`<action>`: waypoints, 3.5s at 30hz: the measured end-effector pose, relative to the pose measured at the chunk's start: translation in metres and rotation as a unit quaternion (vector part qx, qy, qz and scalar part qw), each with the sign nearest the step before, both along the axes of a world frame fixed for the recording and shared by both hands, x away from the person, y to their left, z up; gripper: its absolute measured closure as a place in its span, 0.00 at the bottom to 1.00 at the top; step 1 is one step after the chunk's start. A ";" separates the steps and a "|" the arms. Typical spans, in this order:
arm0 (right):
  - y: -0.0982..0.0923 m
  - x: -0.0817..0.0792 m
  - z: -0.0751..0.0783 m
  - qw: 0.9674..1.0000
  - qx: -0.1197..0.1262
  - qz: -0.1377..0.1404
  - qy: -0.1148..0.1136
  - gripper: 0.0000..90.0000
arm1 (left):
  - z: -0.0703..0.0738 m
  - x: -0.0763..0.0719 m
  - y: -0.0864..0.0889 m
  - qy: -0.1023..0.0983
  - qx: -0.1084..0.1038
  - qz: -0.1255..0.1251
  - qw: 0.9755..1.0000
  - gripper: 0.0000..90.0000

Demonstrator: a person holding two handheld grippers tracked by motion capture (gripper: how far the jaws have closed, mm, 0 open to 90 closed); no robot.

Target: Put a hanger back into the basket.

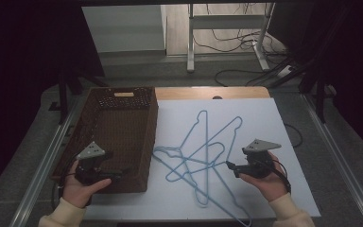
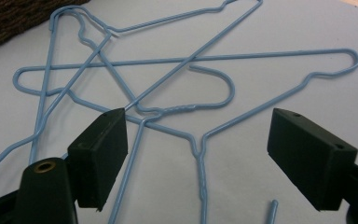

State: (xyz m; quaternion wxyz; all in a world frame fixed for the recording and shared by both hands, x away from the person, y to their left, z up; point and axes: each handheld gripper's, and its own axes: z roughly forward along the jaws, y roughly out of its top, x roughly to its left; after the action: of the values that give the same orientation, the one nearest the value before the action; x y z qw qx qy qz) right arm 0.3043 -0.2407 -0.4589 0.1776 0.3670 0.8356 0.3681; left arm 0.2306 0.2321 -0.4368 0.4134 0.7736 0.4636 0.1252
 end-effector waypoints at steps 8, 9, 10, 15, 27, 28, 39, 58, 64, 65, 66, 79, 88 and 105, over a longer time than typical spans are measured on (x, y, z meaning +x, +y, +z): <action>0.008 0.004 0.000 1.000 -0.007 0.004 0.008 0.26 | 0.000 0.000 0.000 0.000 0.001 -0.002 1.000 0.13; 0.010 0.005 0.001 1.000 -0.010 0.006 0.008 0.27 | 0.001 0.000 0.000 0.000 0.000 -0.001 1.000 0.13; 0.013 0.006 0.001 1.000 -0.012 0.007 0.008 0.27 | 0.001 0.000 0.000 0.000 0.000 -0.001 1.000 0.13; 0.026 0.014 0.000 0.999 -0.021 0.017 0.017 0.34 | 0.003 0.000 0.001 -0.004 -0.004 0.000 1.000 0.14; 0.064 0.054 -0.012 0.995 -0.044 0.038 0.080 0.60 | 0.006 -0.001 0.002 -0.009 -0.005 -0.001 1.000 0.14; 0.074 0.063 -0.016 0.994 -0.050 0.042 0.087 0.67 | 0.006 -0.001 0.002 -0.010 -0.004 -0.001 1.000 0.14; 0.107 0.086 -0.037 0.984 -0.094 0.062 0.139 0.97 | 0.005 -0.001 0.001 -0.009 -0.002 -0.004 1.000 0.14; 0.105 0.080 -0.043 0.976 -0.157 0.020 0.148 0.99 | 0.005 -0.001 0.001 -0.011 -0.001 -0.004 1.000 0.14; 0.099 0.080 -0.042 0.976 -0.153 0.014 0.152 0.99 | 0.006 -0.002 0.001 -0.012 -0.001 -0.005 1.000 0.14; 0.099 0.080 -0.042 0.976 -0.153 0.014 0.152 1.00 | 0.006 -0.002 0.001 -0.012 -0.001 -0.005 1.000 0.14; 0.099 0.080 -0.041 0.977 -0.152 0.015 0.151 0.99 | 0.007 -0.002 0.001 -0.013 -0.002 -0.005 1.000 0.14; 0.127 0.101 -0.026 0.982 -0.091 0.120 0.111 0.73 | 0.007 -0.001 0.000 -0.013 -0.004 -0.005 1.000 0.14; 0.163 0.118 -0.033 0.974 -0.100 0.168 0.116 0.61 | 0.007 0.000 0.002 -0.012 -0.005 -0.004 1.000 0.14; 0.192 0.114 -0.048 0.948 -0.185 0.240 0.100 0.82 | 0.006 0.000 0.002 -0.012 -0.004 -0.006 1.000 0.14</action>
State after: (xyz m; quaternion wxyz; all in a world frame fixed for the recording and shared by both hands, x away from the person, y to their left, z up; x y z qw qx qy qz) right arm 0.4179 -0.0489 -0.5072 0.0639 0.1511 0.9659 0.2002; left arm 0.2303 0.2338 -0.4303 0.4226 0.7732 0.4546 0.1301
